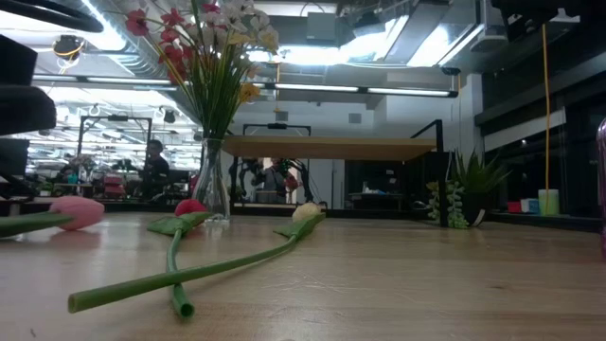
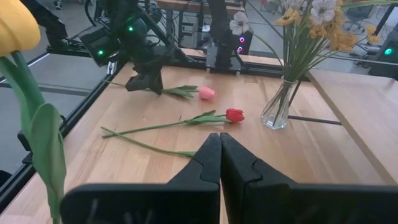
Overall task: Pick and place flowers into a vace then onto a shelf
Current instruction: Put the pink flower into the purple vase
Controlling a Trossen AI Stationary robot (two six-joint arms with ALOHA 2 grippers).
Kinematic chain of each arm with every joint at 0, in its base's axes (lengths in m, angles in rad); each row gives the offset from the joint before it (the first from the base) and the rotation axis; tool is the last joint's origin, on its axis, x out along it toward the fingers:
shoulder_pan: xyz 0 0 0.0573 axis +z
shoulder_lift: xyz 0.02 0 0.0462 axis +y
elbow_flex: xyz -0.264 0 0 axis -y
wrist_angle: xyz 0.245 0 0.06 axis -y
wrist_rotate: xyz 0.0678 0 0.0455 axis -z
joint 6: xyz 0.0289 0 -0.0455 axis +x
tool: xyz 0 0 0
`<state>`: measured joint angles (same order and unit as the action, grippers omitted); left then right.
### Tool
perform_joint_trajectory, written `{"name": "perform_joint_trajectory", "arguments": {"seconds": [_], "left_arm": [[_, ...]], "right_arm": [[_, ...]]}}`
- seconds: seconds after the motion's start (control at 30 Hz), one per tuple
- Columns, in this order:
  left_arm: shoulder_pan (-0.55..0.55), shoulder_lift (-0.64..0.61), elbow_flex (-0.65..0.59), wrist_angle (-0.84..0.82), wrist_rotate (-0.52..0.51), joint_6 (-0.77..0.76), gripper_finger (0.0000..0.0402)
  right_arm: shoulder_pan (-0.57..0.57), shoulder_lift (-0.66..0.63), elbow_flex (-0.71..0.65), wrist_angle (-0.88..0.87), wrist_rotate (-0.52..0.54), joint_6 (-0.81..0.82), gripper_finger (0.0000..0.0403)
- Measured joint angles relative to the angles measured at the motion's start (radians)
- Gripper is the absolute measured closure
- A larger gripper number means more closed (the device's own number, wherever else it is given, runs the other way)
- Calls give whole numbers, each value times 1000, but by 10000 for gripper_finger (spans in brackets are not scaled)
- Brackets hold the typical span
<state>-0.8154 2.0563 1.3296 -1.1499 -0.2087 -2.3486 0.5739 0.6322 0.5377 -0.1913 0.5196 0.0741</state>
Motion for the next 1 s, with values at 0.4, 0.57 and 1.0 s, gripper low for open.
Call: {"name": "perform_joint_trajectory", "arguments": {"seconds": [0.4,0.57,1.0], "left_arm": [[-3,-4,0,13,-31,31,397],[-26,-33,11,4,-112,42,399],[-152,-185,44,-53,-603,173,399]], "right_arm": [[0,0,0,0,0,4,402],[0,0,0,0,-1,22,402],[1,0,0,9,-1,23,402]]}}
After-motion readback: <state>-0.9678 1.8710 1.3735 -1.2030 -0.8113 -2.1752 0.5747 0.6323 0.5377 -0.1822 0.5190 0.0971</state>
